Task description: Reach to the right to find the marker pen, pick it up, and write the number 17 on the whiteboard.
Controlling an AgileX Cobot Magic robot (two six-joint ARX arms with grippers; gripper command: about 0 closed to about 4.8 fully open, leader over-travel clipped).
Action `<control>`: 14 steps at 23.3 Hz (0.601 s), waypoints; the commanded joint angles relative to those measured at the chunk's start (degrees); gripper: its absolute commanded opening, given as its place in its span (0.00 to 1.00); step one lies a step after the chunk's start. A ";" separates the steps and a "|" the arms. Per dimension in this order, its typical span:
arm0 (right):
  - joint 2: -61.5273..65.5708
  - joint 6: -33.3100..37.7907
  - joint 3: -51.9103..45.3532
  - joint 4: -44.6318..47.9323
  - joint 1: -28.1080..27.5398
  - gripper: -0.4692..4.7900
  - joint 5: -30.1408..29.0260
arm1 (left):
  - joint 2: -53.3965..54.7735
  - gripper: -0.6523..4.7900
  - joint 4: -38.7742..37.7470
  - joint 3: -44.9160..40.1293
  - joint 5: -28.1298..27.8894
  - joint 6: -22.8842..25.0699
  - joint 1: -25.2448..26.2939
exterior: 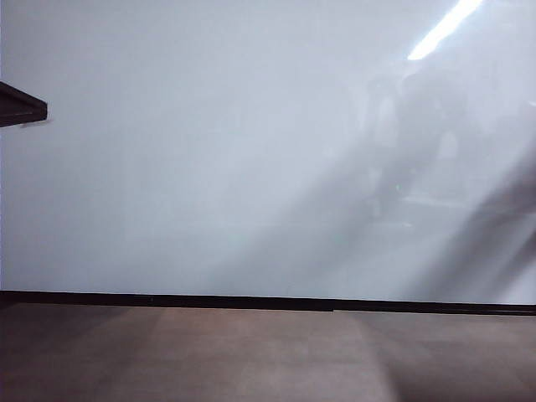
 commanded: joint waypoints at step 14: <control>9.84 -1.42 0.92 12.92 3.10 0.69 5.73 | 0.04 0.11 0.55 0.04 0.20 0.02 0.04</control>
